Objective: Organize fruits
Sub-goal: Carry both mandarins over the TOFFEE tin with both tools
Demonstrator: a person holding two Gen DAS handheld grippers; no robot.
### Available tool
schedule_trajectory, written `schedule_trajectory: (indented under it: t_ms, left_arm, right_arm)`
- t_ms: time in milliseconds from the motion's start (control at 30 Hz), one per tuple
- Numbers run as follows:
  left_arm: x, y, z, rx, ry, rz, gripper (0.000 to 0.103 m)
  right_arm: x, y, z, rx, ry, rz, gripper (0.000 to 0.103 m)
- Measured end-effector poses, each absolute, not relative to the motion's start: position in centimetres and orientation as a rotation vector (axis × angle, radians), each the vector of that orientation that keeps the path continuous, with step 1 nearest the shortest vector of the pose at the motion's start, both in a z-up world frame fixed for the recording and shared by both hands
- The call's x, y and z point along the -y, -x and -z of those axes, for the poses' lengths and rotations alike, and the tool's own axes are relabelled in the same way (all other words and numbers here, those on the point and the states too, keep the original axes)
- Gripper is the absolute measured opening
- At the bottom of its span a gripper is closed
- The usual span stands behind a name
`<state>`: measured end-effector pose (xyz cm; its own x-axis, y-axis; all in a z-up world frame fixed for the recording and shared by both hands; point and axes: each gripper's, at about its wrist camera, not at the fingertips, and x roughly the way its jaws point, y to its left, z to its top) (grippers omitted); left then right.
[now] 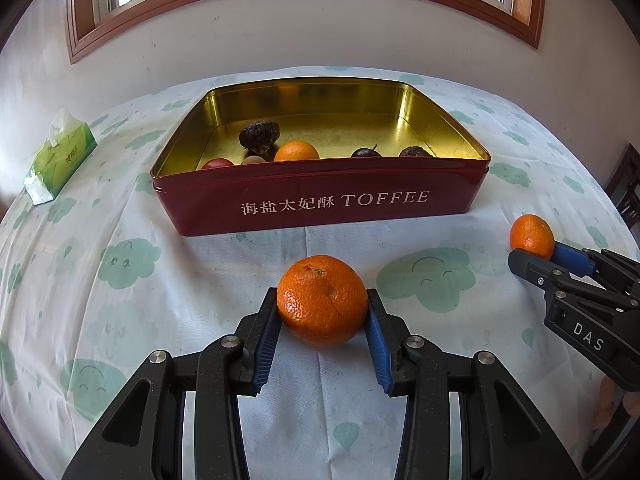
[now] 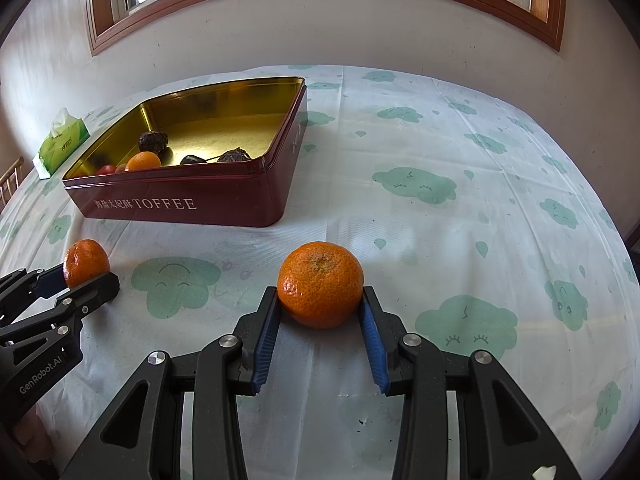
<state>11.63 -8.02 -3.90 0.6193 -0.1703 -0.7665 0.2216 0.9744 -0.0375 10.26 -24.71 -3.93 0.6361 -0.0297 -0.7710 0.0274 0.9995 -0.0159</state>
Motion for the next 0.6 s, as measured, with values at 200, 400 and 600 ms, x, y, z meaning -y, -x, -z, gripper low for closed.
schedule_trajectory:
  t_ms: [200, 400, 600]
  left_arm:
    - [8.03, -11.63, 3.91, -0.875, -0.064, 0.225, 0.042]
    - [8.0, -11.62, 3.92, -0.875, -0.058, 0.228, 0.042]
    - [8.03, -11.66, 3.93, -0.876, -0.055, 0.229, 0.042]
  right_arm:
    - [24.75, -10.26, 3.95, -0.881, 0.006, 0.034, 0.037]
    - [24.71, -10.21, 3.91, -0.88, 0.015, 0.039, 0.037]
    - [24.65, -10.23, 3.91, -0.881, 0.017, 0.04, 0.036]
